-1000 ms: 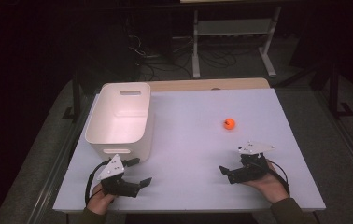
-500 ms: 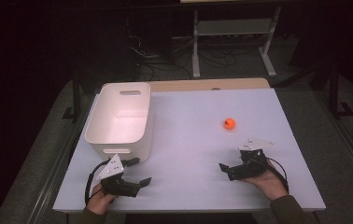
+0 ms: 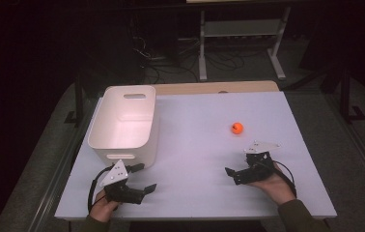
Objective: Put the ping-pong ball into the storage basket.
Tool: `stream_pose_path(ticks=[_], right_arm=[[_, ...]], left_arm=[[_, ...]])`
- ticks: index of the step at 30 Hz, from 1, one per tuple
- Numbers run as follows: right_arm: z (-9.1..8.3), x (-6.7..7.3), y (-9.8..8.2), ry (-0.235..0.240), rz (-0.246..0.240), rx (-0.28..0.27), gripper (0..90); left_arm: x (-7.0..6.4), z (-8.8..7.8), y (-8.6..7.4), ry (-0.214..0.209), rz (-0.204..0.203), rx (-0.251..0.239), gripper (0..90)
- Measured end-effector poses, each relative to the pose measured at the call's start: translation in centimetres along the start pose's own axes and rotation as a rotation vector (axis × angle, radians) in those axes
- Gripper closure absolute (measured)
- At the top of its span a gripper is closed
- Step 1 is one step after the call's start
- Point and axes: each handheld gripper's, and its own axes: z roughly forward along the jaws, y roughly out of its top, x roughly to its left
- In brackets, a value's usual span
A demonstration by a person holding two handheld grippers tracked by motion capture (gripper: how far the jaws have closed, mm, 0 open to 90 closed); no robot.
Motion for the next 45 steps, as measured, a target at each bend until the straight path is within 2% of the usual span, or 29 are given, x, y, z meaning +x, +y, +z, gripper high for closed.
stream_pose_path(ticks=[45], right_arm=[[1.3,-1.2,2.7,-0.016,0.005,-0.021,0.0]], left_arm=[[0.0,0.0,0.0,-0.001,-0.004,0.000,14.1]])
